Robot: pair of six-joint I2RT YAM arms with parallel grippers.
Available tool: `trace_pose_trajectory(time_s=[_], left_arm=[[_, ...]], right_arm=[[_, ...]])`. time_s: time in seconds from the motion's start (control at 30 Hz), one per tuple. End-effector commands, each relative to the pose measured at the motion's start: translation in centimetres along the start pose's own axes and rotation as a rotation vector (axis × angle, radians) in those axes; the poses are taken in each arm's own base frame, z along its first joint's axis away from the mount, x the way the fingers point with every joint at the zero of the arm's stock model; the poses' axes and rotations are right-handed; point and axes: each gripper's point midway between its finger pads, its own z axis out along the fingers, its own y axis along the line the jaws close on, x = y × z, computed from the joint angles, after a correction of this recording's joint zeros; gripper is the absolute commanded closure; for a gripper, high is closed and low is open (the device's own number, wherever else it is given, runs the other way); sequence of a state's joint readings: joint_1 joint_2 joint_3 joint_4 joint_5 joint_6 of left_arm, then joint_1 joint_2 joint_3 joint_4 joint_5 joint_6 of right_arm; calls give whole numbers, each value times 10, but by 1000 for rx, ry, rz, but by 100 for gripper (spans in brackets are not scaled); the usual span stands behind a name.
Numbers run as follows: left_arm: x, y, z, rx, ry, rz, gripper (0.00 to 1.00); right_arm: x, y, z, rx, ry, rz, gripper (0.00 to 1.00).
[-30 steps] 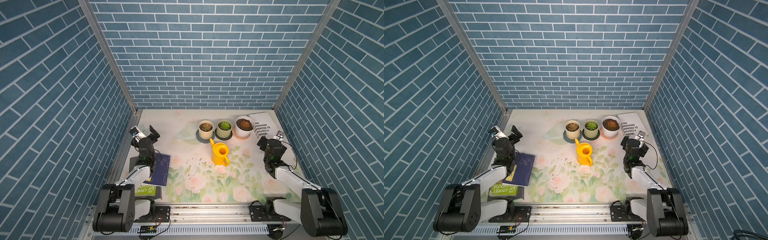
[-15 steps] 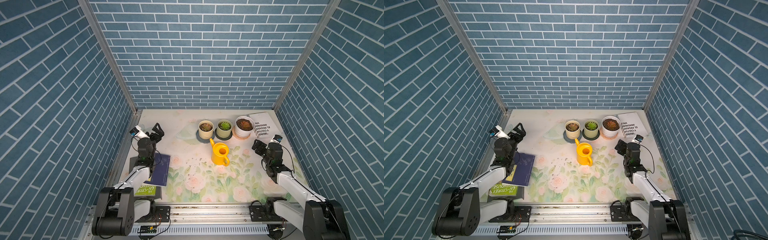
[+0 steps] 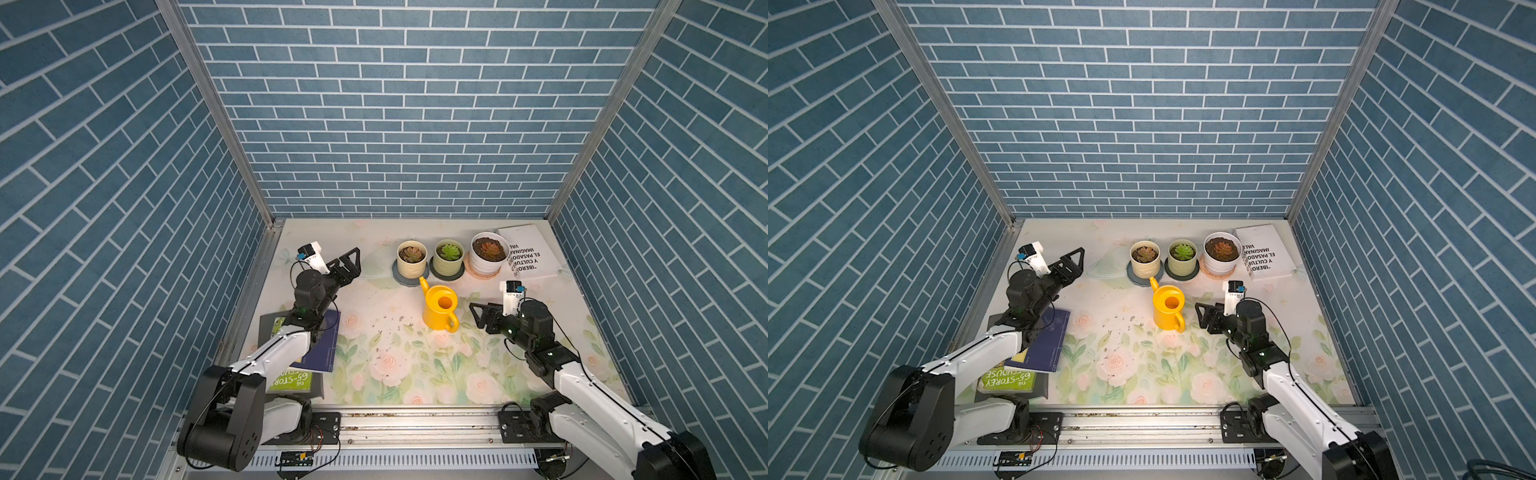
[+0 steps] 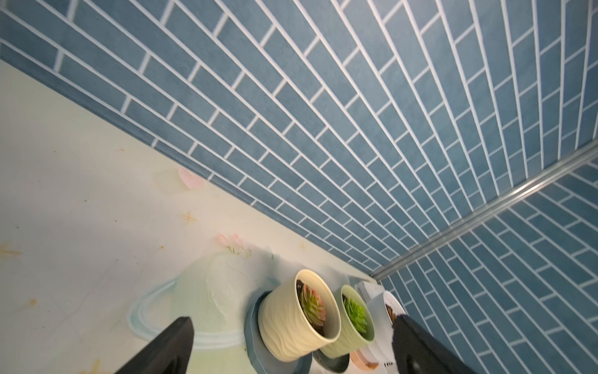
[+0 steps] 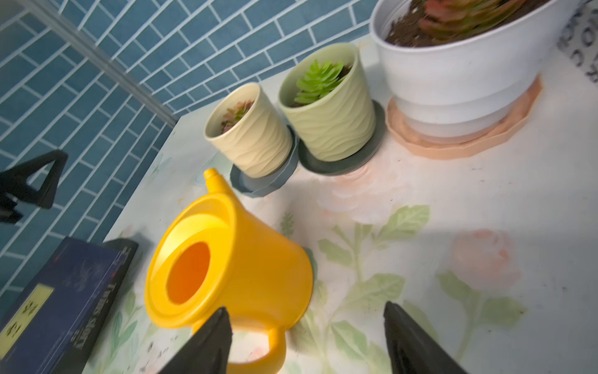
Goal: Water the succulent around the soil edge
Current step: Pick up the watering can from the center of the board.
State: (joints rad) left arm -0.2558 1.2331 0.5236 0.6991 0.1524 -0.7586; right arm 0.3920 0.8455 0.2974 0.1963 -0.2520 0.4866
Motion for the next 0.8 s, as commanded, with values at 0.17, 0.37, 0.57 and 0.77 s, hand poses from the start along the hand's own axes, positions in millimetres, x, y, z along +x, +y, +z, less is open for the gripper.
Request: trace_pose_trajectory(time_s=[0.17, 0.37, 0.57, 0.77], left_arm=[[22, -13, 2, 11, 90, 70, 0], [25, -10, 4, -1, 103, 72, 0], [27, -9, 4, -10, 115, 77, 0], [29, -8, 3, -9, 125, 81, 0]], right_arm=[[37, 31, -4, -112, 120, -134, 33], [49, 42, 4, -132, 158, -202, 41], [53, 48, 17, -111, 175, -269, 49], [49, 50, 23, -101, 158, -288, 54]])
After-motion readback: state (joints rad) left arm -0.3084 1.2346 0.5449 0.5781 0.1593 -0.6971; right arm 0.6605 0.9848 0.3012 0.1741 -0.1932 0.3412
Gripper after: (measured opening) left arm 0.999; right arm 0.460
